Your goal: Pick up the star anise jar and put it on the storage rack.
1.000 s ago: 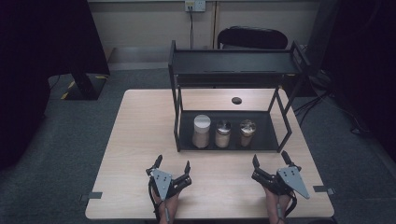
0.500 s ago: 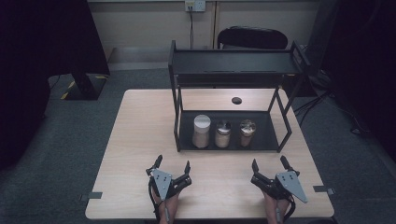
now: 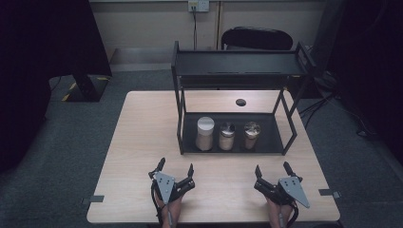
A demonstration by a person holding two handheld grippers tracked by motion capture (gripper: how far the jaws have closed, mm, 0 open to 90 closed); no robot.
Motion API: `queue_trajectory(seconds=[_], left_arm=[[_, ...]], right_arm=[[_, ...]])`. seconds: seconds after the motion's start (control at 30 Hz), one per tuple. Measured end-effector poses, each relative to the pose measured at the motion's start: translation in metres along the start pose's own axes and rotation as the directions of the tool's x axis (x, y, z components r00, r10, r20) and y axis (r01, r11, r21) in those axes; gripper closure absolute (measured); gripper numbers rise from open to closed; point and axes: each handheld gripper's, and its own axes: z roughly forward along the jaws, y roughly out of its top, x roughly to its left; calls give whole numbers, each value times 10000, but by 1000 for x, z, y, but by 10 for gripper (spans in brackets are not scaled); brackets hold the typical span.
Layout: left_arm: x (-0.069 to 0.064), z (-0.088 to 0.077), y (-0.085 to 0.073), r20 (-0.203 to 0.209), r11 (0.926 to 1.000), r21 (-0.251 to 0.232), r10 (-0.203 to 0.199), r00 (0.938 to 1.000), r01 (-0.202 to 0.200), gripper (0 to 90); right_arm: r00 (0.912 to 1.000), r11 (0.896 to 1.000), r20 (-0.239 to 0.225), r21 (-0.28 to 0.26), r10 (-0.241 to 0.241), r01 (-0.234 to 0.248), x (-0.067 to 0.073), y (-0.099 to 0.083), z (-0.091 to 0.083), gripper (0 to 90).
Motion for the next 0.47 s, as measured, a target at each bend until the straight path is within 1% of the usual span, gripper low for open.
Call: queue_trajectory(seconds=[0.1, 0.3, 0.47], left_arm=[[0, 0, 0, 1, 10000, -1, 0, 10000, 0, 21], [0, 0, 0, 0, 10000, 1, 0, 10000, 0, 21], [0, 0, 0, 12, 10000, 18, 1, 10000, -1, 21]], right_arm=[[10000, 10000, 10, 25, 92, -92, 0, -1, 0, 12], [10000, 9999, 6, 65, 82, -82, 0, -1, 0, 12], [9999, 9998, 9, 67, 170, -170, -1, -1, 0, 12]])
